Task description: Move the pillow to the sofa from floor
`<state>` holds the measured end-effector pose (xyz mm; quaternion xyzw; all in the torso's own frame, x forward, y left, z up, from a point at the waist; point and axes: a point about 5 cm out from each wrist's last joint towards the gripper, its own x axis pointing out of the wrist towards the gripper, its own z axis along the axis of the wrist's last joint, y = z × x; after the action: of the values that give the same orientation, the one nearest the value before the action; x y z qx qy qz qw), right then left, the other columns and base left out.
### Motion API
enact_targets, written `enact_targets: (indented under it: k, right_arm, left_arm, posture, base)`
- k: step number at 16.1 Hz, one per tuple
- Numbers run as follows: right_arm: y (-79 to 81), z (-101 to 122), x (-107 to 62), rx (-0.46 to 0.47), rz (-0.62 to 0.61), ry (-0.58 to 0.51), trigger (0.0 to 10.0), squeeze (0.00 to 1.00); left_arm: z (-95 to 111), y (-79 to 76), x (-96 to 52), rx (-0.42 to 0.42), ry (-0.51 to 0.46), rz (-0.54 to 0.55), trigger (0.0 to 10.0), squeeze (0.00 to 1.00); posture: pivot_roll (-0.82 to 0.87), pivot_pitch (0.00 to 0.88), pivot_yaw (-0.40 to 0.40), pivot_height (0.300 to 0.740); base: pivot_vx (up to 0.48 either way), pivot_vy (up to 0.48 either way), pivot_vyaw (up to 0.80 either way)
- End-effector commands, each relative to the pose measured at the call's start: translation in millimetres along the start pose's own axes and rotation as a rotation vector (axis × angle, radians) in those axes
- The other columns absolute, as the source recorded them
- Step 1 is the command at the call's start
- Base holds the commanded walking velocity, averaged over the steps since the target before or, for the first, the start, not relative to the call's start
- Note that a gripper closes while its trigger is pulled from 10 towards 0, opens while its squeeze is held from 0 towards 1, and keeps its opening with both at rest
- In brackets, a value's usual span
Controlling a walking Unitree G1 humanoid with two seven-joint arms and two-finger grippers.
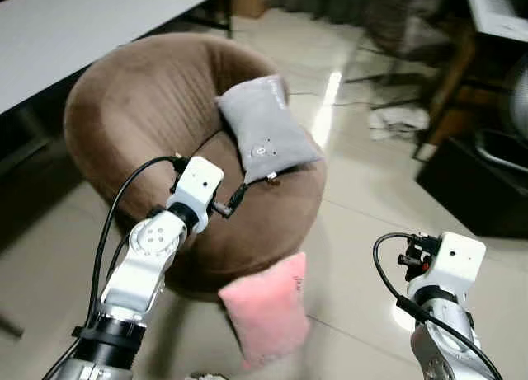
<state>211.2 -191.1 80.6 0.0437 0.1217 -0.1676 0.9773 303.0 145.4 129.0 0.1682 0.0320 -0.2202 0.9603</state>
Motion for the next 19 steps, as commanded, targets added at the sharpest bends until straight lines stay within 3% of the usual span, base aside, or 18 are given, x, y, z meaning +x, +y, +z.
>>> enact_targets:
  k: [1,5,8,10,13,16,19]
  right_arm:
    - [2.2,2.3,0.0,0.000,0.012,-0.007,10.0,0.00]
    - [2.4,3.0,1.5,-0.010,0.012,-0.012,10.0,0.00]
    - [4.5,7.0,-1.6,-0.086,0.050,-0.047,10.0,0.00]
    - [-2.0,10.0,-5.7,-0.187,0.109,-0.081,10.0,0.00]
    - [-15.1,18.6,-3.1,-0.249,0.094,-0.145,10.0,0.00]
    - [-12.9,24.6,1.7,-0.163,0.042,-0.154,10.0,0.00]
    - [-0.5,18.0,-0.9,-0.163,0.093,-0.126,10.0,0.00]
  left_arm:
    - [-9.1,0.8,-3.9,-0.014,0.027,0.025,10.0,0.00]
    - [-9.9,-3.7,-3.2,-0.025,0.022,0.018,10.0,0.00]
    - [-15.1,-3.5,-3.4,-0.033,0.023,0.006,10.0,0.00]
    - [-7.4,-10.5,-5.5,-0.069,-0.057,-0.044,10.0,0.00]
    - [-7.9,-14.3,-4.1,-0.037,-0.062,-0.049,10.0,0.00]
    - [-9.0,-9.6,-5.0,-0.057,-0.064,0.006,10.0,0.00]
    - [-6.5,-5.0,-7.4,-0.076,-0.099,0.037,10.0,0.00]
  posture:
    - [0.09,0.026,-0.040,0.740]
    - [0.09,0.021,-0.042,0.740]
    - [0.07,0.013,-0.048,0.740]
    - [0.06,0.012,-0.050,0.740]
    - [0.05,0.016,-0.057,0.740]
    - [0.06,0.014,-0.071,0.740]
    - [0.06,0.015,-0.075,0.740]
  base:
    - [0.000,0.480,-0.80]
    - [0.000,0.480,-0.80]
    - [0.000,0.477,-0.80]
    - [0.000,0.000,-0.80]
    - [0.000,-0.425,-0.53]
    - [0.000,-0.160,0.00]
    - [0.000,0.000,0.00]
